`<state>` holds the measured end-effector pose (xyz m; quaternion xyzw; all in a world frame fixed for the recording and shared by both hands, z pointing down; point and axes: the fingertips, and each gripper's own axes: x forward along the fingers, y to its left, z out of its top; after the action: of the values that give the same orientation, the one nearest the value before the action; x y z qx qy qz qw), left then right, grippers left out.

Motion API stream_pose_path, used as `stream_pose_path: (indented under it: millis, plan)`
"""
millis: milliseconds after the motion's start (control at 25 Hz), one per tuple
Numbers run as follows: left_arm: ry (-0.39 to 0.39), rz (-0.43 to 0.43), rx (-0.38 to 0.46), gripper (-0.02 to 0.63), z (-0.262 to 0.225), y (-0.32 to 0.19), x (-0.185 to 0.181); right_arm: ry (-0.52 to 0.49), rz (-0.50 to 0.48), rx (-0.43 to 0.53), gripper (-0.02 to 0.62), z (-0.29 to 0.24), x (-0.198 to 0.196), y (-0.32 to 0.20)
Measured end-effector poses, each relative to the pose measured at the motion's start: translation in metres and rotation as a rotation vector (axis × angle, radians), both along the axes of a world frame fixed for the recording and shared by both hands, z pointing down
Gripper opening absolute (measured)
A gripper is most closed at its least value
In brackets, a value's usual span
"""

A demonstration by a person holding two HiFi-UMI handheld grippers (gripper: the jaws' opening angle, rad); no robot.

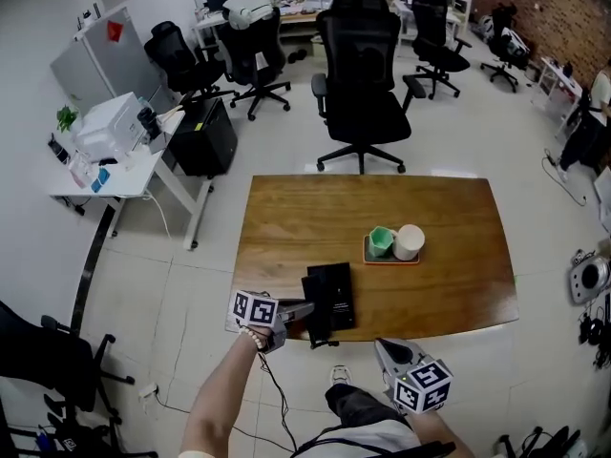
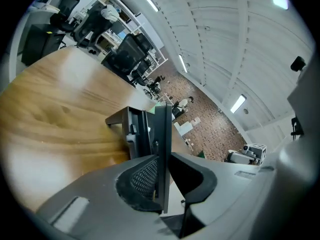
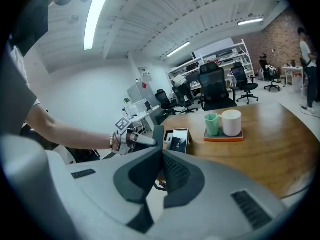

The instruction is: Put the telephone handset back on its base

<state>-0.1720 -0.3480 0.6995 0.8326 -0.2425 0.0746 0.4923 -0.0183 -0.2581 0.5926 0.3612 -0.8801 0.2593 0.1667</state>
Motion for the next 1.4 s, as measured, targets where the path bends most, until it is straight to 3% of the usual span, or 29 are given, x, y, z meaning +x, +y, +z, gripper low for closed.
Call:
stream_pose_path:
  millis: [280,560,840,960,1040,1200,1320,1400]
  plan:
    - [0.075,0.098,-0.055,0.071,0.016,-0.02,0.003,0.01,0.007,-0.028,0.009,0.015,0.001,-0.016]
    - [0.129,0.144,-0.098,0.071,0.025,-0.026,0.005,0.013,0.004,-0.05,0.009,0.021,-0.002,-0.017]
    - [0.188,0.114,-0.129,0.071,0.034,-0.026,0.004,0.021,0.012,-0.074,0.009,0.027,0.001,-0.016]
    - [0.143,0.078,-0.139,0.098,0.043,-0.029,-0.002,0.019,0.014,-0.078,0.009,0.028,0.0,-0.017]
    - [0.084,0.056,-0.145,0.193,0.05,-0.03,-0.007,0.016,0.011,-0.078,0.009,0.028,-0.002,-0.017]
    - [0.015,-0.007,-0.11,0.202,0.053,-0.032,-0.01,0.01,0.0,-0.076,0.009,0.029,-0.006,-0.013]
    - [-0.061,-0.086,-0.083,0.201,0.048,-0.029,-0.019,-0.002,-0.003,-0.063,0.009,0.024,-0.008,-0.011]
    - [-0.07,-0.151,-0.061,0.209,0.034,-0.021,-0.025,-0.011,-0.004,-0.053,0.009,0.019,-0.008,-0.008]
